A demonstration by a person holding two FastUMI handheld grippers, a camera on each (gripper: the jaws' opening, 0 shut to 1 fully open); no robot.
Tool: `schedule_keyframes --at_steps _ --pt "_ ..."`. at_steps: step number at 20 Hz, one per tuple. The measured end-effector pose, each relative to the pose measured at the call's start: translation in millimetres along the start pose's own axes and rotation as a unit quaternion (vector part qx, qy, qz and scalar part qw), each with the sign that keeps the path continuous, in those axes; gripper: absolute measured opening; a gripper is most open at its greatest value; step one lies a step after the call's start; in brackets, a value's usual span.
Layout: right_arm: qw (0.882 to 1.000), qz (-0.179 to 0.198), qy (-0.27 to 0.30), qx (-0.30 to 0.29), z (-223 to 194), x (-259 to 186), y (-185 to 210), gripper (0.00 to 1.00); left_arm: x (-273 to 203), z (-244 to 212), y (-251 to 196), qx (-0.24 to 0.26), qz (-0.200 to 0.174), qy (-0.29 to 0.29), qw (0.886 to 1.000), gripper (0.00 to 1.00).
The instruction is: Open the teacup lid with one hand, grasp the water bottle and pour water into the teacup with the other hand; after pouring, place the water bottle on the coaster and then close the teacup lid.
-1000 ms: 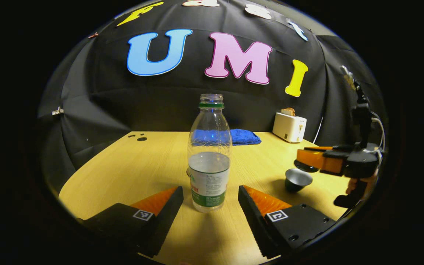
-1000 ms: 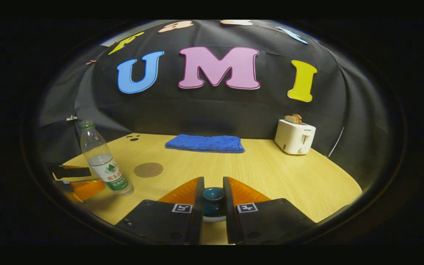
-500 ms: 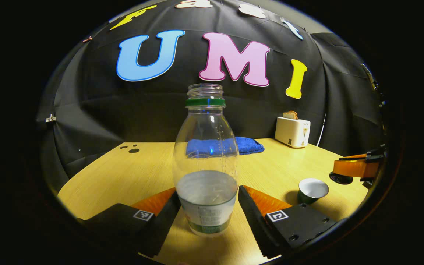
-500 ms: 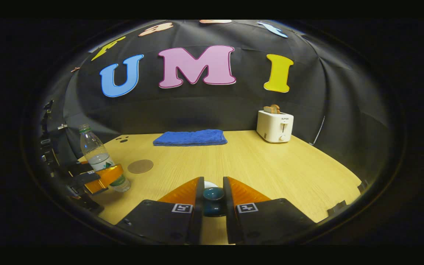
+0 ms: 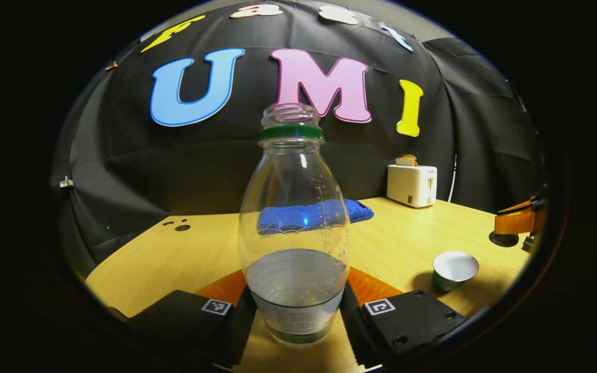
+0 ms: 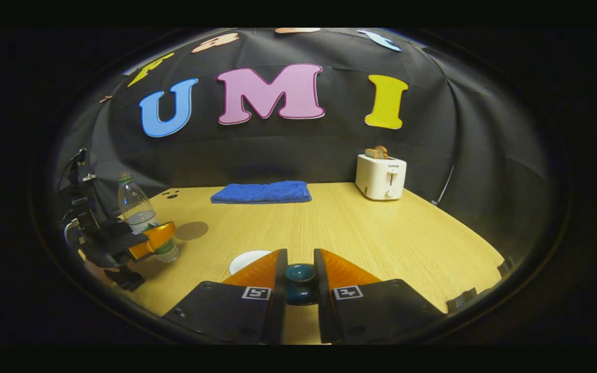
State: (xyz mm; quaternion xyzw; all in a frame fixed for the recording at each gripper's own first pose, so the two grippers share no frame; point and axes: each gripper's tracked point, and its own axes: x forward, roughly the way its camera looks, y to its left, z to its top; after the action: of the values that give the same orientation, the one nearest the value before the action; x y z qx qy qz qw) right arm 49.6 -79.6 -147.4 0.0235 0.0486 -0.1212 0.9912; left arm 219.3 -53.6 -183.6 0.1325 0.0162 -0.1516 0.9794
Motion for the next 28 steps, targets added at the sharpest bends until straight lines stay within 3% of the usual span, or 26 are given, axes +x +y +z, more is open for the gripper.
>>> schedule_keyframes --at_steps 3,5,7,10,13,17,27,28 --pt "1.0 0.01 -0.004 -0.001 6 1 -5 0.29 -2 9 -2 0.106 0.015 0.016 0.994 0.74" --pt "1.0 0.013 -0.009 -0.004 9 0 -12 0.29 -2 19 -8 0.192 0.012 0.017 0.981 0.74" --pt "1.0 0.014 -0.013 -0.005 10 -2 -21 0.29 -1 21 -19 0.285 -0.004 0.023 0.958 0.74" --pt "1.0 0.012 -0.011 0.007 4 -6 -38 0.29 4 9 -43 0.381 -0.034 0.033 0.923 0.74" --pt "1.0 0.006 -0.011 0.014 0 -8 -54 0.29 7 -5 -60 0.472 -0.064 0.044 0.878 0.74" --pt "1.0 -0.005 -0.017 0.022 1 -6 -76 0.29 19 -21 -65 0.539 -0.103 0.063 0.834 0.74" --pt "0.999 -0.002 -0.014 0.041 -3 -9 -85 0.29 38 -4 -80 0.684 -0.116 0.06 0.718 0.74" --pt "0.999 0.0 -0.014 0.042 -3 -9 -84 0.24 39 -2 -81 0.696 -0.118 0.06 0.706 0.74"
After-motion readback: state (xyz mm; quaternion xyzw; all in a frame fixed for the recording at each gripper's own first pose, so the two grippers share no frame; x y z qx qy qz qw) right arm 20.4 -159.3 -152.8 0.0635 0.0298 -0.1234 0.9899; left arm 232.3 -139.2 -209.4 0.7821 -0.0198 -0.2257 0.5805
